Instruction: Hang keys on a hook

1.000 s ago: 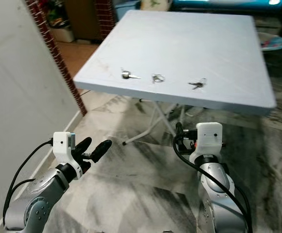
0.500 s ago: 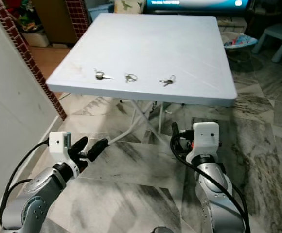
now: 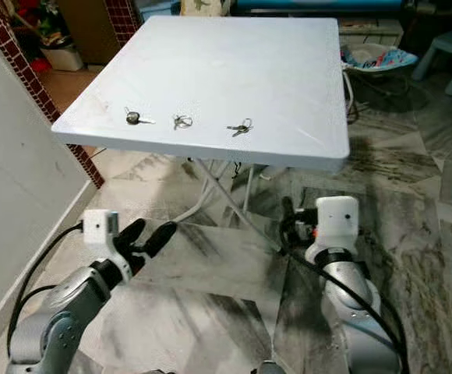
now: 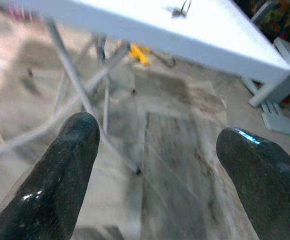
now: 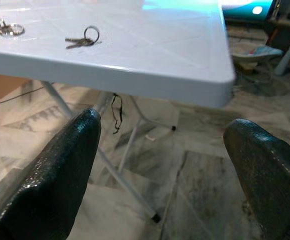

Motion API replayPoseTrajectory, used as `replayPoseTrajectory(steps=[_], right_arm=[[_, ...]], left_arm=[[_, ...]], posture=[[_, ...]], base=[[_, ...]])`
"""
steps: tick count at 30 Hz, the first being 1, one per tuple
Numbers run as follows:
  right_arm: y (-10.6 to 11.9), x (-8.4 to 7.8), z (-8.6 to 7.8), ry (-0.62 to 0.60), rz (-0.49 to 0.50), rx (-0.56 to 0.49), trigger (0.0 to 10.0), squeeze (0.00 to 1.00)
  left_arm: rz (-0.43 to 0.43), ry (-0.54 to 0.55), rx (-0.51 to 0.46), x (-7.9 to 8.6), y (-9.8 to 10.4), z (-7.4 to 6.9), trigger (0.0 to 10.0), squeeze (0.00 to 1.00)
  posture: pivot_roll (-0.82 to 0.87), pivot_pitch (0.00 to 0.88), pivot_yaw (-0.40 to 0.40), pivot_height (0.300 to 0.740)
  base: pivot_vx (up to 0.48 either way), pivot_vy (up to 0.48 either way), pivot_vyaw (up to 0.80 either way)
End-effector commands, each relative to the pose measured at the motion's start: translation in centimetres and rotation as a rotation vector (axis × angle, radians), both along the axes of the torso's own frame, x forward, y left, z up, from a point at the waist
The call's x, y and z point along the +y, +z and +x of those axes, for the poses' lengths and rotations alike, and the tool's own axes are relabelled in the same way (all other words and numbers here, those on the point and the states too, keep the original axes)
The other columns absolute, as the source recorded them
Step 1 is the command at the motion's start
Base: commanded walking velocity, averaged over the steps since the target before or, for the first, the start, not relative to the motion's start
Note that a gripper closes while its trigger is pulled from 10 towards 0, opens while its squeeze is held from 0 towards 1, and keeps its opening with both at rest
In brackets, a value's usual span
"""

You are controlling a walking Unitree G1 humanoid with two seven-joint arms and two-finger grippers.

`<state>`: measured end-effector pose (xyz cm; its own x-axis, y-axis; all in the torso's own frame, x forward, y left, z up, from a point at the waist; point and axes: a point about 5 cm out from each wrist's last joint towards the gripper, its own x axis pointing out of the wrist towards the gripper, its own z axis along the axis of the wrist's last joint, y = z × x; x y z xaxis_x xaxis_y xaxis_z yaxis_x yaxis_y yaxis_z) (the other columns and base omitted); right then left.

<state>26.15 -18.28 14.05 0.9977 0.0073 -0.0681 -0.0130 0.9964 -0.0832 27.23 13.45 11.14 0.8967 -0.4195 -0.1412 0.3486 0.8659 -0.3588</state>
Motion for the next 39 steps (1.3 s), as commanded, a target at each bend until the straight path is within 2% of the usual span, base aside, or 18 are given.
replayPoseTrajectory(steps=[1,2,5,6,7,9,12,15,16,23,26,28,39], right_arm=[[0.5,0.7,-0.1,0.036,0.029,-0.019,10.0,0.0],[0.7,0.7,0.0,0.041,0.011,-0.028,10.0,0.0],[0.9,0.7,0.2,0.032,-0.042,-0.043,10.0,0.0],[1.1,0.6,0.4,0.011,-0.071,-0.056,10.0,0.0],[1.2,0.5,0.4,0.004,-0.085,-0.063,10.0,0.0],[1.3,0.6,0.5,0.003,-0.1,-0.08,10.0,0.0],[1.5,0.9,0.4,0.046,-0.095,-0.107,10.0,0.0],[1.5,1.0,0.5,0.027,-0.051,-0.113,10.0,0.0],[1.6,0.9,0.6,-0.009,-0.057,-0.119,10.0,0.0],[0.9,1.1,0.6,0.026,-0.095,-0.069,10.0,0.0],[0.6,1.3,0.3,0.048,-0.09,-0.06,10.0,0.0],[0.6,1.0,0.2,0.049,-0.094,-0.055,10.0,0.0],[0.8,1.4,0.4,0.089,-0.092,-0.064,10.0,0.0]], left_arm=[[0.056,0.062,-0.021,1.6,0.2,0.5,10.0,0.0],[0.103,0.099,-0.038,2.4,0.5,1.0,10.0,0.0],[0.122,0.114,-0.05,3.1,0.4,1.1,10.0,0.0],[0.188,0.137,-0.084,3.5,0.2,1.0,10.0,0.0],[0.204,0.142,-0.081,3.6,0.1,0.9,10.0,0.0],[0.179,0.153,-0.042,3.8,-0.4,0.6,10.0,0.0],[0.191,0.164,-0.057,4.2,-0.5,0.5,10.0,0.0],[0.19,0.186,-0.066,4.4,-0.4,0.5,10.0,0.0],[0.171,0.176,-0.063,4.4,-0.5,0.5,10.0,0.0],[0.118,0.119,-0.065,3.5,-0.4,0.1,10.0,0.0],[0.107,0.113,-0.067,3.5,-0.5,0.0,10.0,0.0],[0.069,0.116,-0.049,3.3,-0.6,0.0,10.0,0.0],[0.06,0.101,-0.054,3.0,-0.5,0.1,10.0,0.0]], posture=[[-0.12,0.133,0.075,0.74],[-0.12,0.133,0.075,0.74],[-0.11,0.126,0.079,0.74],[-0.11,0.126,0.079,0.74],[-0.11,0.12,0.084,0.74],[-0.11,0.12,0.085,0.74],[-0.11,0.12,0.085,0.74],[-0.11,0.12,0.085,0.74],[-0.11,0.12,0.085,0.74],[-0.1,0.113,0.084,0.74],[-0.1,0.112,0.086,0.74],[-0.11,0.111,0.088,0.74],[-0.11,0.11,0.085,0.74]], base=[[0.0,0.0,0.0],[0.0,0.0,0.0],[0.0,0.0,0.0],[0.0,0.0,0.0],[0.0,0.0,0.0],[0.0,0.0,0.0],[0.0,0.0,0.0],[0.0,0.0,0.0],[0.0,0.0,0.0],[0.0,0.0,0.0],[0.259,0.0,0.0],[0.358,0.0,0.0],[0.408,0.0,0.0]])
